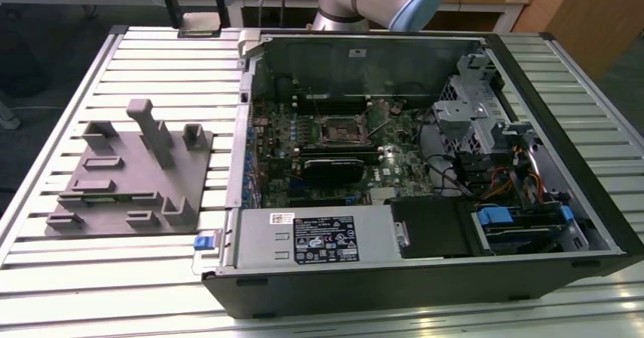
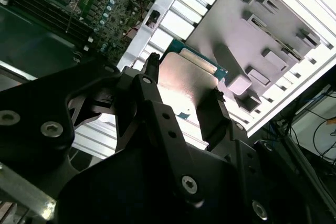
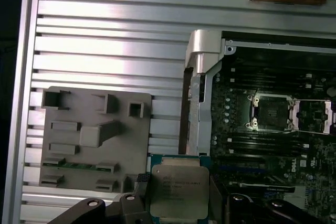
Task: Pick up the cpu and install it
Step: 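Pick up the cpu and move it towards the insertion slot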
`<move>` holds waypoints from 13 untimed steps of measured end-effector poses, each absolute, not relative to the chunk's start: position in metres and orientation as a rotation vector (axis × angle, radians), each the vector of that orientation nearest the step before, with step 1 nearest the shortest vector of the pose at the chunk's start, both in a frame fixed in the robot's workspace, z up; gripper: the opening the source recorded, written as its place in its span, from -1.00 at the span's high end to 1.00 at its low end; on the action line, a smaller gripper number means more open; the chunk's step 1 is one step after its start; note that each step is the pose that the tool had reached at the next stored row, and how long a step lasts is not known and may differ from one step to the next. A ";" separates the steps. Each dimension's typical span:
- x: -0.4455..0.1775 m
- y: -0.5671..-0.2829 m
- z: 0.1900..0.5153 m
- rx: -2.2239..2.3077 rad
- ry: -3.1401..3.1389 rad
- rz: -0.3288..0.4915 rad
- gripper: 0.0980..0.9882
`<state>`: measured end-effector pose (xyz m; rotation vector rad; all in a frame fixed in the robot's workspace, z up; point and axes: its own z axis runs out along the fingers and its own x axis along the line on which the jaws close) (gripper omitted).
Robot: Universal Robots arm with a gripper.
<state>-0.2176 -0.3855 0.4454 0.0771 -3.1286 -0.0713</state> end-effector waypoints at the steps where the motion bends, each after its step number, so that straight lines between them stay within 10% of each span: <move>1: -0.216 -0.385 0.445 0.077 -3.129 -0.071 0.00; 13: -0.197 -0.385 0.445 0.077 -3.129 -0.071 0.00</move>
